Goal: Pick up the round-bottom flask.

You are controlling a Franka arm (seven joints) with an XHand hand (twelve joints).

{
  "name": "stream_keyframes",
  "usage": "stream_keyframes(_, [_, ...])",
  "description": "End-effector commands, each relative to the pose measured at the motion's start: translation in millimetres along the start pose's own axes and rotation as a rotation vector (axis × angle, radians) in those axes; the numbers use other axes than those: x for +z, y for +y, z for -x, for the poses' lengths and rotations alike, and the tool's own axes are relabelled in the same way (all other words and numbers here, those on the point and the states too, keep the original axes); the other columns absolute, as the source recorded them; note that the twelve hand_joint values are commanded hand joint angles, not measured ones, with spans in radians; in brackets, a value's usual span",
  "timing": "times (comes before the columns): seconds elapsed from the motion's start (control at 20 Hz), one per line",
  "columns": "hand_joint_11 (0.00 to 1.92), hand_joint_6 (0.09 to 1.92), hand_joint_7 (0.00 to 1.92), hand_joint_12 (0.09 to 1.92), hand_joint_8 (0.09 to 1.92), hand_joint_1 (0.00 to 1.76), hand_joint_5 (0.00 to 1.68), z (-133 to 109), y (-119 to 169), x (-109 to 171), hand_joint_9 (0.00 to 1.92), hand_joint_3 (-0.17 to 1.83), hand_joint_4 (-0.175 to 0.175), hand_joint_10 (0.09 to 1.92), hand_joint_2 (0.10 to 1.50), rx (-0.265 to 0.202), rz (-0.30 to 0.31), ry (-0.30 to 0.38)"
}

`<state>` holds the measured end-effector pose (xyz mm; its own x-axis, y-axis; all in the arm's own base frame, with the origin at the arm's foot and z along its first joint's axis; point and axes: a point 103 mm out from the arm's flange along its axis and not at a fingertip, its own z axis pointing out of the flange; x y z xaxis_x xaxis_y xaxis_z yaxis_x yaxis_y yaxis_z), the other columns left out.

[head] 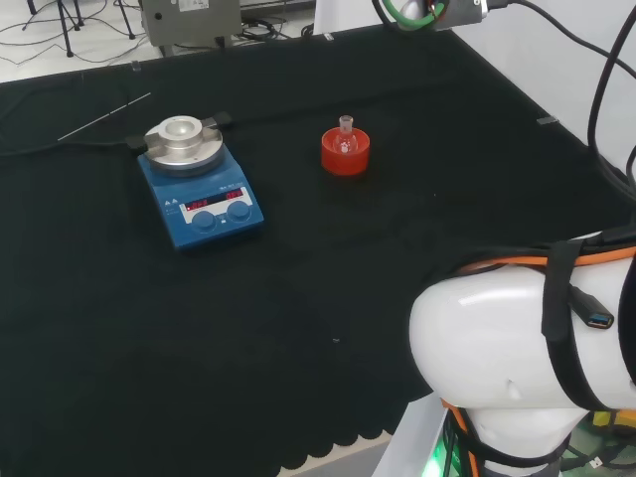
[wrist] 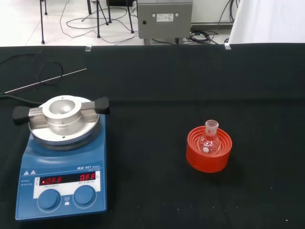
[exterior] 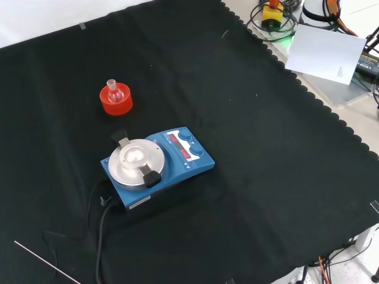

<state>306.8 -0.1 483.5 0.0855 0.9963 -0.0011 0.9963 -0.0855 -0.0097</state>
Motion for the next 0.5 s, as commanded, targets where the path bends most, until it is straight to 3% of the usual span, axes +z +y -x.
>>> stream_keyframes(0.05, [0.00, 0.19, 0.03, 0.93, 0.52, 0.04, 0.12, -0.1, 0.1, 0.3, 0.11, 0.51, -0.028, 0.64, 1.20, 0.001, 0.008, -0.011])
stream_keyframes(0.2, [0.00, 0.09, 0.03, 0.92, 0.49, 0.00, 0.16, -0.4, 0.6, 0.2, 0.11, 0.34, -0.028, 0.64, 1.30, 0.002, 0.003, -0.013])
stream_keyframes(0.5, [0.00, 0.09, 0.04, 0.92, 0.48, 0.00, 0.17, 1.6, 2.3, 2.2, 0.11, 0.30, -0.028, 0.63, 1.32, 0.004, 0.004, -0.013])
